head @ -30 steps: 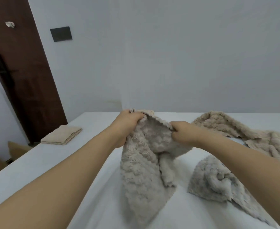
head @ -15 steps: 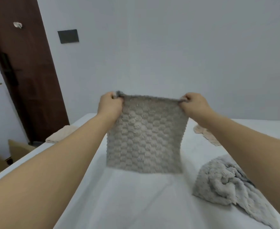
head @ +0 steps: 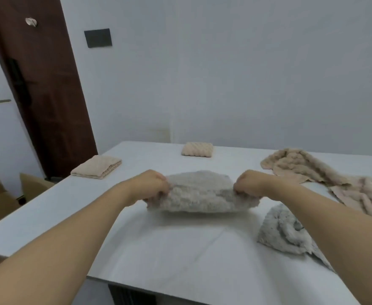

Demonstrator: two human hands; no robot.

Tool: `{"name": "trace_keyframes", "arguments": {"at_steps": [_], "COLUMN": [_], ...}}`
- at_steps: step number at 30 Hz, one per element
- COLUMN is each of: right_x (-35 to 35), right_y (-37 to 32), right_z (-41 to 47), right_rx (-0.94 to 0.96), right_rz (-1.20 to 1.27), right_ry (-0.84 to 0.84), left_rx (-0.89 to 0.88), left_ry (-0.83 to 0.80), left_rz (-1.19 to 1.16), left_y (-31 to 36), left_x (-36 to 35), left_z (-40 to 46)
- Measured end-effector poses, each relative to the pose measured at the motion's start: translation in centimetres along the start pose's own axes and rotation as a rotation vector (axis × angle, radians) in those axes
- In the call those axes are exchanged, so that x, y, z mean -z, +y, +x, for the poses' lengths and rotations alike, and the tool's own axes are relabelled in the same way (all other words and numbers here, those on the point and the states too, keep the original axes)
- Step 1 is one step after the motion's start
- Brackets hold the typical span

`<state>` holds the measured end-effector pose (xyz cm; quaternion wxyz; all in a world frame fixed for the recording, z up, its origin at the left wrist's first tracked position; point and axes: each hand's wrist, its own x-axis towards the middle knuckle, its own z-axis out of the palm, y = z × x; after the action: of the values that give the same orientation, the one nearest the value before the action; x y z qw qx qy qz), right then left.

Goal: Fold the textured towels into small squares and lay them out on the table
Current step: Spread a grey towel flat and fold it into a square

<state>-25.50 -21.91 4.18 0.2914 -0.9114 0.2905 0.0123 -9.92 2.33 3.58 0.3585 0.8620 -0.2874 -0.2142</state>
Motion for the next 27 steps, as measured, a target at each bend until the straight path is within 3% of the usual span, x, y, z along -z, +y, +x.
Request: {"name": "trace_keyframes", "arguments": {"at_steps": [3, 6, 12, 17, 19, 23, 27], "right_x": [-1.8, -1.6, -0.7, -2.4, -4.9, -10.3, -10.7], "right_y": [1.5, 1.9, 1.3, 0.5, 1.5, 4.9, 6.3], "right_z": [-0.2, 0.3, 3.3, 6.1, 7.3, 9.2, 10.3], "right_rx": [-0.114, -0.149, -0.163, -0.154, -0.139, 0.005, 0.069], "right_rz": [-0.218, -0.217, -0.21, -0.357, -0.366, -0.308, -0.262], "right_ry": [-0.214, -0.23, -0.024, 0.138, 0.213, 0.695, 0.907], "left_rx": [0.216, 0.255, 0.079, -0.002, 0.009, -0.07, -0.144], "left_ry": [-0.408, -0.453, -0.113, 0.141, 0.183, 0.406, 0.487], "left_rz": [0.211, 0.249, 0.276, 0.102, 0.218, 0.498, 0.424], "left_y": [-1.7, -2.0, -2.0, -2.9, -3.9, -6.7, -7.6], "left_x": [-1.2, -1.1, -0.2, -2.1, -3.7, -7.4, -7.4], "left_z": [-1.4, -1.2, 2.0, 6.4, 8.1, 9.0, 9.5]}}
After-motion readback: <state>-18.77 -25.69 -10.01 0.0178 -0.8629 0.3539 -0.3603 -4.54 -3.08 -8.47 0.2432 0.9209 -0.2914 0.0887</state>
